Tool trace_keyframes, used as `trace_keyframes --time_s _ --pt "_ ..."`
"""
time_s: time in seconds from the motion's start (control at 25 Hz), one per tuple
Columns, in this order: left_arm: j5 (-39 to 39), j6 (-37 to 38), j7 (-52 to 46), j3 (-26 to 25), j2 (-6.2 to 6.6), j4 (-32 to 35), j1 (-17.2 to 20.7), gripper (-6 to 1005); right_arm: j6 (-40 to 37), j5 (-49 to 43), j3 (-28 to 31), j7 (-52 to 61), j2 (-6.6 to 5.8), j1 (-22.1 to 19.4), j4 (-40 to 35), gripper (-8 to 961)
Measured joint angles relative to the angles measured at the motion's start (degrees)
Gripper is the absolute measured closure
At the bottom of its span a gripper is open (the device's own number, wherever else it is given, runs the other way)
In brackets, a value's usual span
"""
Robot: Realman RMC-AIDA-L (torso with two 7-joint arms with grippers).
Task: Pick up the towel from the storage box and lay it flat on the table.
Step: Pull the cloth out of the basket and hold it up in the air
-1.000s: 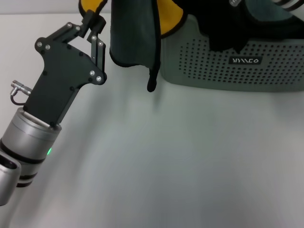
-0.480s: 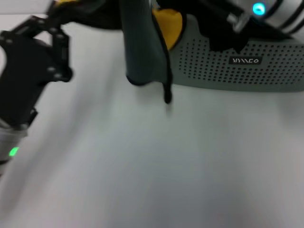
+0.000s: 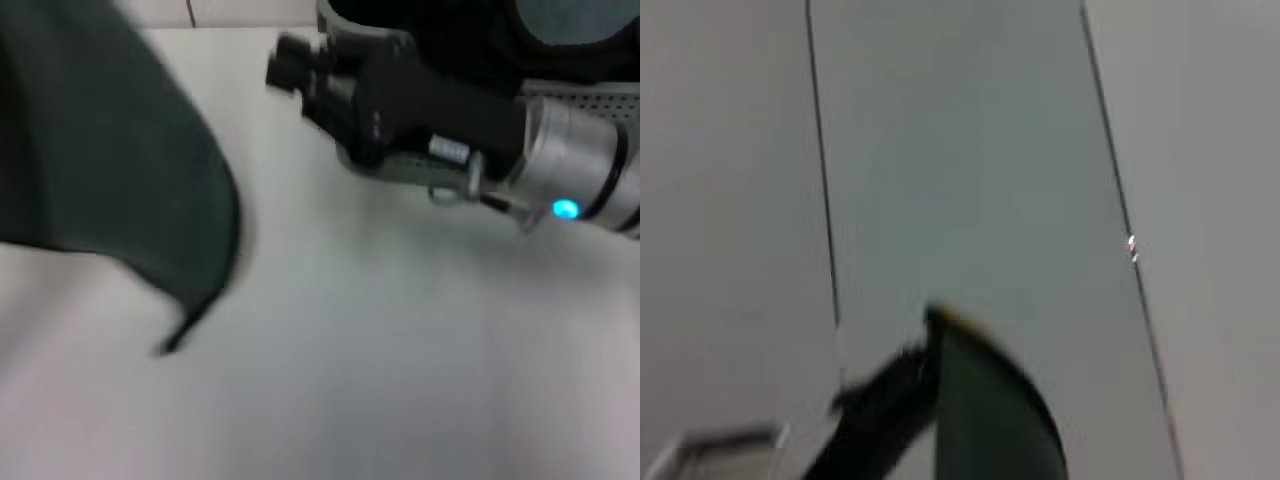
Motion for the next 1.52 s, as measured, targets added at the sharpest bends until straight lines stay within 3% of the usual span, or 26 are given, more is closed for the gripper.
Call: trace_keyframes --time_s 0.16,0.28,0.4,0.52,0.64,1.0,1.24,1.52 --pt "-0.51 0.02 -6.5 1.49 0.14 5.04 -0.43 984 1.44 -7.28 0.47 -0.92 -0.35 -1.69 0.69 827" --pt "-1.95 0.04 -10.0 6.9 0.32 10.01 0.17 983 4.19 -11.72 2.09 -2.39 -0.96 -3.0 1.76 739" --pt "-2.7 0.03 -11.21 12.02 0.48 14.54 1.38 983 11.12 -17.34 9.13 -2.57 -1.34 -5.02 2.0 524" --pt "-4.64 -0.01 -11.41 15.34 0.51 16.67 2.5 983 16.84 -21.15 16.54 -0.48 -1.35 -5.72 2.0 519" --pt "-6.68 -0.1 -11.48 16.23 0.51 16.03 3.05 983 19.09 -23.07 19.29 1.09 -1.06 -5.22 2.1 515" --pt "-6.38 -0.34 -6.12 17.95 0.47 8.43 0.56 984 21.98 -24.26 14.65 1.89 -0.1 -0.21 2.1 505" --pt "-6.35 -0.43 -3.37 21.8 0.43 7.94 -0.11 983 15.26 -21.2 10.36 -1.34 -0.06 2.68 3.18 503" --pt "-6.51 -0.43 -2.55 22.23 0.42 6.41 -1.09 983 12.92 -18.94 6.03 -2.9 -0.08 6.89 4.4 501"
